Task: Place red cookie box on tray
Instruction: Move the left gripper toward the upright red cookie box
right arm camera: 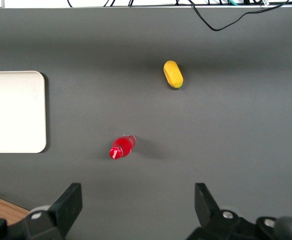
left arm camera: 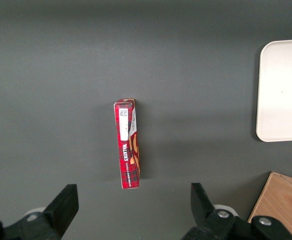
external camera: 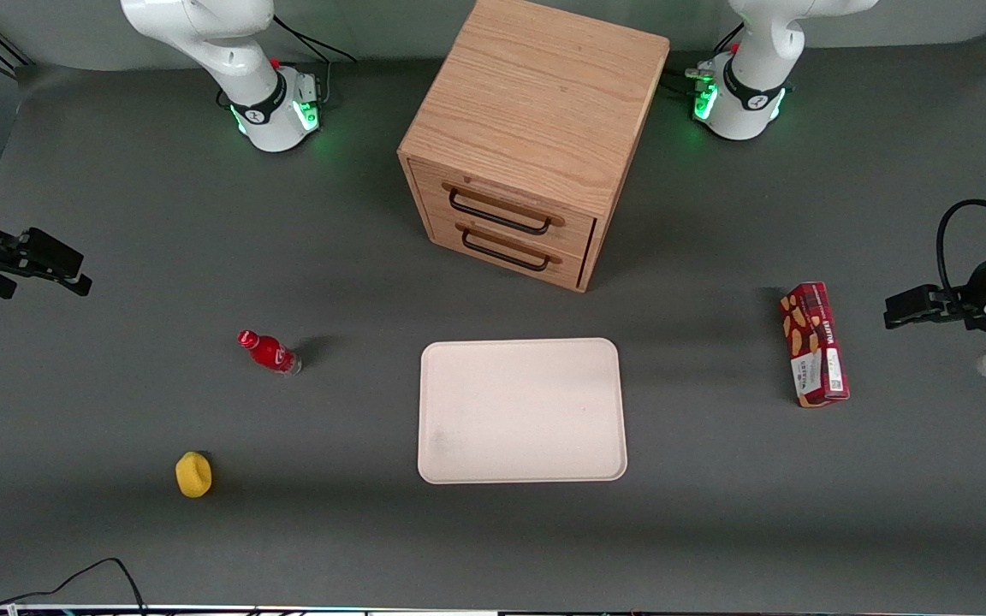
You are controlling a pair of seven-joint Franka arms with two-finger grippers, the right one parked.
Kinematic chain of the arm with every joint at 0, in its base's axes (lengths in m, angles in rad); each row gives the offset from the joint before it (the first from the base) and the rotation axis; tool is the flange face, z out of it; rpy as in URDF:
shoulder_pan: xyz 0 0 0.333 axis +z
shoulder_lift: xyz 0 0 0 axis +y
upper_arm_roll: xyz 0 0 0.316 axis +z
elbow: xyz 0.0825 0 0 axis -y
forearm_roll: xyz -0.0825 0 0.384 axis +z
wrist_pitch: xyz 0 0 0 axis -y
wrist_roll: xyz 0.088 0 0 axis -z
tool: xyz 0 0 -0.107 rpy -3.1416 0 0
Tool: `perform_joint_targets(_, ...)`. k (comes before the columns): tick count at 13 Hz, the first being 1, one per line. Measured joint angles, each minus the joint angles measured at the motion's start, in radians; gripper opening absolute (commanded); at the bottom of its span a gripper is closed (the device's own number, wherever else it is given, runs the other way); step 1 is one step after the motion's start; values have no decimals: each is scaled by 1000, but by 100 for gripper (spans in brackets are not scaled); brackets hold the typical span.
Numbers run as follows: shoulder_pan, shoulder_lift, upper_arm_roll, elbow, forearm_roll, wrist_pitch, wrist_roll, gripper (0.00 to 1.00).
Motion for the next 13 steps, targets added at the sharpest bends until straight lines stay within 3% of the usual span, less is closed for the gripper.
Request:
perform_joint_targets(9,2,2,2,-12,1,0,70,100)
perform_joint_targets(13,83,10,9,-151,1,101,161,100)
